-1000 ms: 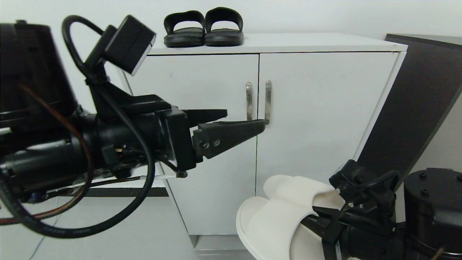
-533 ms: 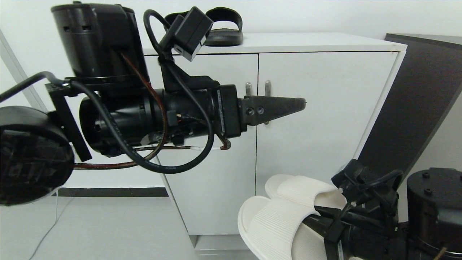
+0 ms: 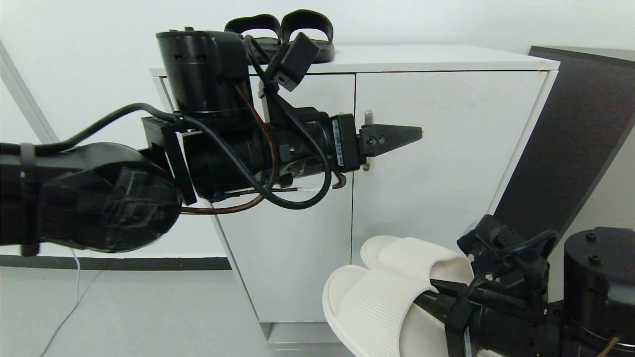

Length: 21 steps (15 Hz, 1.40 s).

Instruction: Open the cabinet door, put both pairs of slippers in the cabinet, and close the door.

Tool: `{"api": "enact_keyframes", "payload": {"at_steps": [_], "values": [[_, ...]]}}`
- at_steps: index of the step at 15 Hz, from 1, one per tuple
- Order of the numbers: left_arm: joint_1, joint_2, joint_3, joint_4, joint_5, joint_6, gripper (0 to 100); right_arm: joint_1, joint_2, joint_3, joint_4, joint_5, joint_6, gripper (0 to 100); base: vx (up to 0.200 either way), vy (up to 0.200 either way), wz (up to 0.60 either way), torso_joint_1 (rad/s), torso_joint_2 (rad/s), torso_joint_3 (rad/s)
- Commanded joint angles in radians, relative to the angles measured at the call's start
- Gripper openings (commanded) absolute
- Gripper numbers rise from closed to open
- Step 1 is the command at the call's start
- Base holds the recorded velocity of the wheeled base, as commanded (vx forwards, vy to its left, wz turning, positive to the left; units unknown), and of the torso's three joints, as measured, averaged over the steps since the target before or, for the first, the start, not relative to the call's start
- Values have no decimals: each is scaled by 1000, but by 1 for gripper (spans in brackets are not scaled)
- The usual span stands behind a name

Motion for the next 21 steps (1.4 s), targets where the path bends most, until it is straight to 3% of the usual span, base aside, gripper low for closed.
{"api": "enact_keyframes", "payload": {"at_steps": [1,11,21], "values": [[1,44,-7,-15,11,1,100,0,4,0,0,0,0,0,0,0,0,0,0,0],[72,80,-36,-23,65,1,100,0,7,5,0,0,0,0,0,0,0,0,0,0],[70,186,-148,-14,77,-1,100,5,4,11,1,-1,-2,0,0,0,0,0,0,0]]}}
